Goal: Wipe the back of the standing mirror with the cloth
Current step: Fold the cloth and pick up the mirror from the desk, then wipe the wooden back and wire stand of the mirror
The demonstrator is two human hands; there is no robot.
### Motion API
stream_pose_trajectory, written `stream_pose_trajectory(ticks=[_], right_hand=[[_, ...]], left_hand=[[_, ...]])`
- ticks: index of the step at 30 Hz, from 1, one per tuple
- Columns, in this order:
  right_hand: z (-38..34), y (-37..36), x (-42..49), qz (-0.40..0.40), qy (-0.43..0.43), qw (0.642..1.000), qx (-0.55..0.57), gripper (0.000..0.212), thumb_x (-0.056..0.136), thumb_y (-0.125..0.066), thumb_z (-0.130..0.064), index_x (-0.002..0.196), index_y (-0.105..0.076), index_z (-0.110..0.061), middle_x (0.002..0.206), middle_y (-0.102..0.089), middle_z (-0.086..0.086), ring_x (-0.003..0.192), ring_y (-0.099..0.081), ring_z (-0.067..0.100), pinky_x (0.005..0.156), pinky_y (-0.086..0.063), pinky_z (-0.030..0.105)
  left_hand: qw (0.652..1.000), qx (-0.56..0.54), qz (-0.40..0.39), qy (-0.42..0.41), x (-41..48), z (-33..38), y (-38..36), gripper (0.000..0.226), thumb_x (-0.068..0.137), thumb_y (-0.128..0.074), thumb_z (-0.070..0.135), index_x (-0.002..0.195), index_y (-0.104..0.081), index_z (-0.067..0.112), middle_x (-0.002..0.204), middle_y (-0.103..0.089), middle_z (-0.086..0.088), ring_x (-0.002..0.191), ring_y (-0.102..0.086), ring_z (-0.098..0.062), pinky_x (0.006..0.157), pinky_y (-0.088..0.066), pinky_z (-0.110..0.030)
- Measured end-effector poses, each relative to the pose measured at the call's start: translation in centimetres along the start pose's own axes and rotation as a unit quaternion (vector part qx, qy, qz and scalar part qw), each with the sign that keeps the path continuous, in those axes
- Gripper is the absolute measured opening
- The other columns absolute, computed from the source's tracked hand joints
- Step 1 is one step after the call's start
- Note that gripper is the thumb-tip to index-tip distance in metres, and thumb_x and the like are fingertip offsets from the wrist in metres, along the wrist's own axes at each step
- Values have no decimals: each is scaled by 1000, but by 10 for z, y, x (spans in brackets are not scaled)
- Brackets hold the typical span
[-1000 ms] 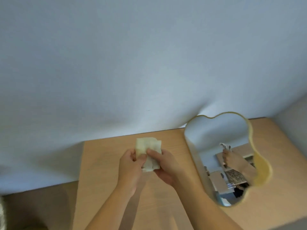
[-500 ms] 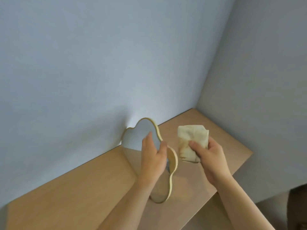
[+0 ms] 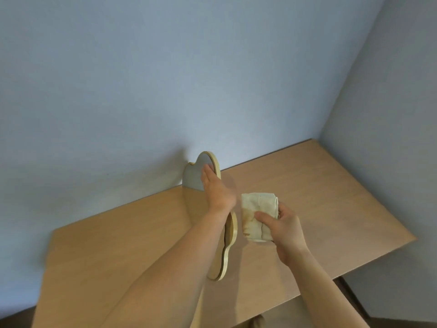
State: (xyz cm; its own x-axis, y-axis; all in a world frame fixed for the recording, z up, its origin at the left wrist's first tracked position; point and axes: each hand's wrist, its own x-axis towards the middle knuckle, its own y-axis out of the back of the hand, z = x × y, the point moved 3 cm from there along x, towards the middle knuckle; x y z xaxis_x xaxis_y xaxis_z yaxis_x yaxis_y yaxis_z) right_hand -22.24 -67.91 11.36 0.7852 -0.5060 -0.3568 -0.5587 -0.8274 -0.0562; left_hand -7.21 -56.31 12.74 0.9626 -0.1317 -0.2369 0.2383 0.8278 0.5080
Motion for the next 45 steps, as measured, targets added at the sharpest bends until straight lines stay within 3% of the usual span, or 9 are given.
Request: stream_pose_trajectory(ticks=[6,10,14,18,22,27,32,39,45], right_hand=[[18,-28,-6,-60,-36,998,-9,28,86,-71,1,103,-75,-20,94,-82,3,90,-79,23,75,-65,43],[28,-63,-22,-106,-54,993,-11,28,87,-69,-3,107,-73,-21,96,-82,0,90,-79,18,76,-64,40],[40,-117,-48,-150,-58,987,19,31,80,-80,-21,110,-73,-21,99,-82,1,93,-79,19,78,-65,40],[57,-180,-73,-151,-54,987,17,28,83,-83,-17,108,-70,-22,98,-81,-3,91,-78,13,78,-65,35],[76,-242,-95,-147,-35,988,-16,22,86,-74,-19,103,-63,-28,99,-76,-4,88,-74,5,76,-62,28],[103,-287,-109,-120,10,984,-129,29,86,-77,-37,100,-52,-31,86,-68,-14,76,-65,-13,55,-47,7],[129,-280,-95,-94,52,967,-231,31,93,-71,-36,109,-53,-17,91,-70,-2,81,-69,13,67,-57,32],[184,-198,-63,11,37,949,-314,28,98,-68,-35,104,-50,-15,79,-60,-11,74,-65,16,56,-47,28],[193,-136,-40,53,19,904,-424,45,98,-68,-26,133,-49,-4,106,-69,17,96,-68,41,71,-49,38]], left_hand=[[997,-67,39,-23,-8,-16,43,110,86,-39,-25,169,0,36,175,-15,13,158,-23,-14,123,-30,-28],[989,-135,50,-18,-15,-40,95,106,90,-40,-20,167,-10,47,161,-43,15,142,-52,-20,108,-54,-40],[982,-181,62,-1,-22,-75,142,106,81,-45,-19,165,-24,42,138,-62,14,106,-68,9,77,-60,-20],[969,-234,82,17,-24,-118,182,94,85,-47,-21,159,-37,37,142,-63,3,126,-64,-18,95,-60,-37],[950,-297,83,53,-23,-167,209,85,88,-51,-17,153,-44,35,134,-67,1,102,-75,-10,70,-62,-28],[927,-359,76,74,-19,-213,224,80,85,-56,-14,146,-49,38,138,-67,-5,120,-69,-29,81,-61,-39],[907,-409,55,84,-17,-241,229,86,80,-62,-13,151,-48,32,141,-67,-9,122,-68,-31,88,-62,-49],[893,-440,38,86,-14,-264,231,87,77,-62,-15,152,-50,27,137,-69,-5,118,-68,-29,86,-61,-50],[889,-451,33,77,-13,-271,230,87,80,-63,-15,155,-47,26,147,-65,-9,125,-66,-31,93,-59,-54]])
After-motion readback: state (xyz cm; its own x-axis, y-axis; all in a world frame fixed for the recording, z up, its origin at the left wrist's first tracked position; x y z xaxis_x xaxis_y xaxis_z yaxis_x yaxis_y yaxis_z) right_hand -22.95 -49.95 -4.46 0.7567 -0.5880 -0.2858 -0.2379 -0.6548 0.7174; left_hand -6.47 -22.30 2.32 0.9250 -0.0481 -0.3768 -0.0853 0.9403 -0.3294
